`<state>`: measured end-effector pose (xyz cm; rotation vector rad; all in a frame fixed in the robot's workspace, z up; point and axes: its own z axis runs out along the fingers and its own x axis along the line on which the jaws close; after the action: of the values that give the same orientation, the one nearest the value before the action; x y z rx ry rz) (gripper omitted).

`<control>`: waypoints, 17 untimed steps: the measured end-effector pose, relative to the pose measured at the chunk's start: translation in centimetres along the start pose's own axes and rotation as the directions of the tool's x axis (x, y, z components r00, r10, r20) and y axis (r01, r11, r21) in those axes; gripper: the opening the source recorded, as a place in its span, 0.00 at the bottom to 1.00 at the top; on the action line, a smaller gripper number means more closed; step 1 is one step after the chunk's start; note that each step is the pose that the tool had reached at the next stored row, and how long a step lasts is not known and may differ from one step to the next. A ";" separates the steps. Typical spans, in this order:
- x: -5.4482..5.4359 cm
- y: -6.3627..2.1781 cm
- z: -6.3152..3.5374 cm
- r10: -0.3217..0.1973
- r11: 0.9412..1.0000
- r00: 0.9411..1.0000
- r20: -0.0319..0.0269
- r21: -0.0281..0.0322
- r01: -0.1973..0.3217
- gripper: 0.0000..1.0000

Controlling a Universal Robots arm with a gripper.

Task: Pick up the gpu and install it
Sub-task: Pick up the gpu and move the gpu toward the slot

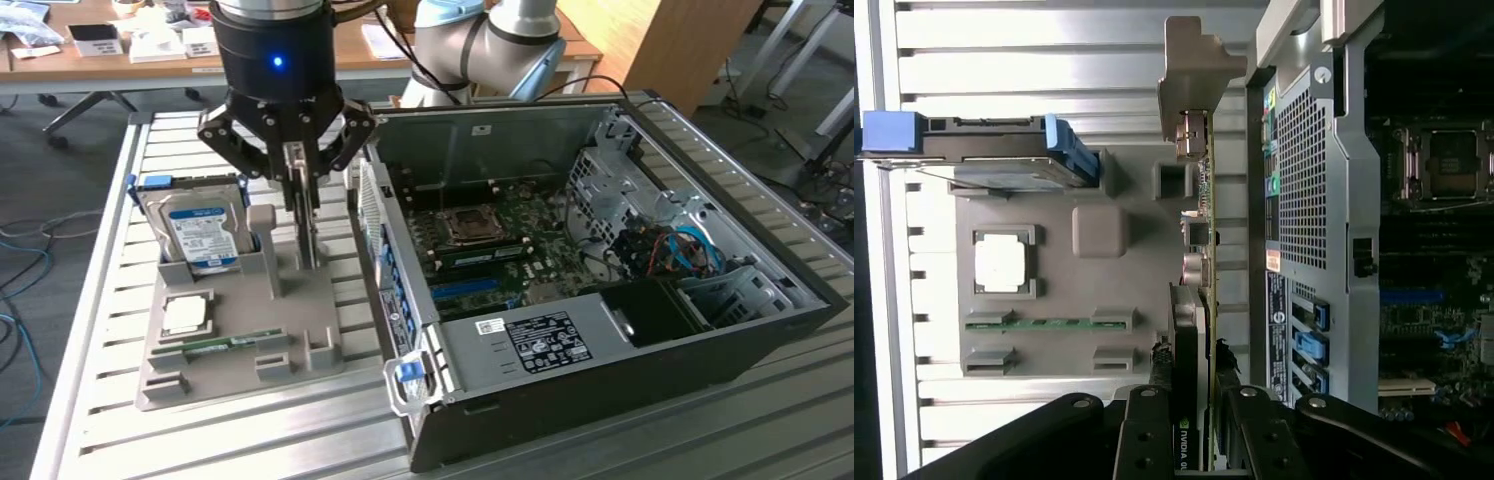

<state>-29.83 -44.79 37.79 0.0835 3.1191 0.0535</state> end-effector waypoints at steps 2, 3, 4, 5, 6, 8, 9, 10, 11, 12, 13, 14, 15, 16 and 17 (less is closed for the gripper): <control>0.0 0.02 -0.53 0.000 1.000 1.000 0.000 0.000 0.000 0.27; 0.0 0.03 -0.84 0.000 1.000 1.000 0.000 0.000 0.000 0.27; 0.0 0.04 -1.04 0.000 1.000 1.000 0.000 0.000 0.000 0.27; 0.0 0.04 -1.24 0.000 1.000 1.000 0.000 0.000 0.000 0.27; 0.0 0.05 -1.42 0.000 1.000 1.000 0.000 0.000 0.000 0.27; 0.0 0.06 -1.73 0.000 1.000 1.000 0.000 0.000 0.000 0.27; 0.0 0.06 -1.88 0.000 1.000 1.000 0.000 0.000 0.000 0.27; 0.0 0.07 -2.02 0.000 1.000 1.000 0.000 0.000 0.000 0.27; 0.0 0.07 -2.15 0.000 1.000 1.000 0.000 0.000 0.000 0.27; 0.0 0.08 -2.28 0.000 1.000 1.000 0.000 0.000 0.000 0.27; 0.0 0.08 -2.41 0.000 1.000 1.000 0.000 0.000 0.000 0.27; -0.1 0.09 -2.53 0.000 1.000 1.000 0.000 0.000 0.000 0.27; -0.1 0.09 -2.65 0.000 1.000 1.000 0.000 0.000 0.000 0.27; -0.1 0.10 -2.77 0.000 1.000 1.000 0.000 0.000 0.000 0.27; -0.1 0.10 -2.90 0.000 1.000 1.000 0.000 0.000 0.000 0.27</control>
<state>-29.83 -44.79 40.69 0.0834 3.1191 0.0535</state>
